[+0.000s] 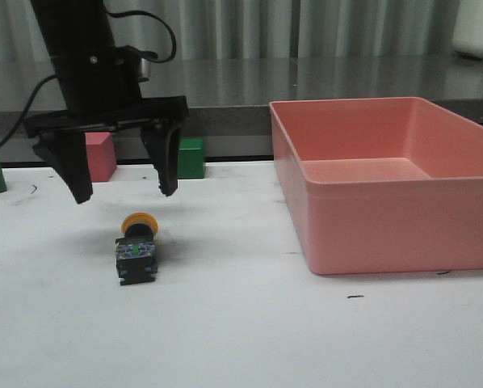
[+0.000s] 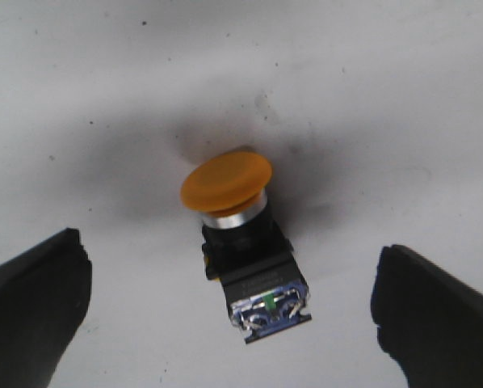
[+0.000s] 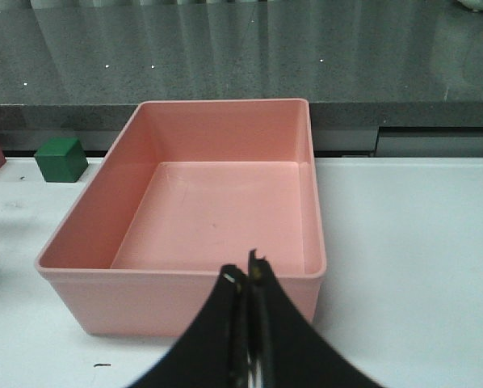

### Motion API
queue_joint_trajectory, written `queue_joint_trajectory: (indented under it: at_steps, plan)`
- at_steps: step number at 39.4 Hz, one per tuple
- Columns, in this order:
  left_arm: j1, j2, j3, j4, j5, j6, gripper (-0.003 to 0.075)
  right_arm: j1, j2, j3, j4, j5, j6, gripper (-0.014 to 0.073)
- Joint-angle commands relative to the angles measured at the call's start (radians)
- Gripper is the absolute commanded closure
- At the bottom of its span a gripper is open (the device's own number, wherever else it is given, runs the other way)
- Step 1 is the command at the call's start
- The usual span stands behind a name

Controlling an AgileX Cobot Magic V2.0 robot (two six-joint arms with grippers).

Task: Place and stand button with both arms
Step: 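Lower the left gripper over the button and grasp its yellow cap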

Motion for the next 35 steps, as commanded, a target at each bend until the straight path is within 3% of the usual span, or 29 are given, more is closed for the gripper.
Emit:
queue_joint_trajectory:
  at_steps: [1,18,23,35]
  plan:
    - [-0.007,-0.016,-0.043,-0.021,0.031,-0.020,0.0049,-0.005,0.006,-0.023,-0.013,-0.089,-0.008,0.0663]
    - [-0.007,0.078,-0.051,-0.060,0.040,-0.020,0.0059,-0.005,0.006,-0.023,-0.013,-0.089,-0.008,0.0663]
    - [-0.007,0.078,-0.053,-0.060,0.048,-0.020,0.0153,-0.005,0.006,-0.023,-0.013,-0.089,-0.008,0.0663]
    - [-0.007,0.078,-0.053,-0.063,0.056,-0.020,0.0491,-0.005,0.006,-0.023,-0.013,-0.089,-0.008,0.0663]
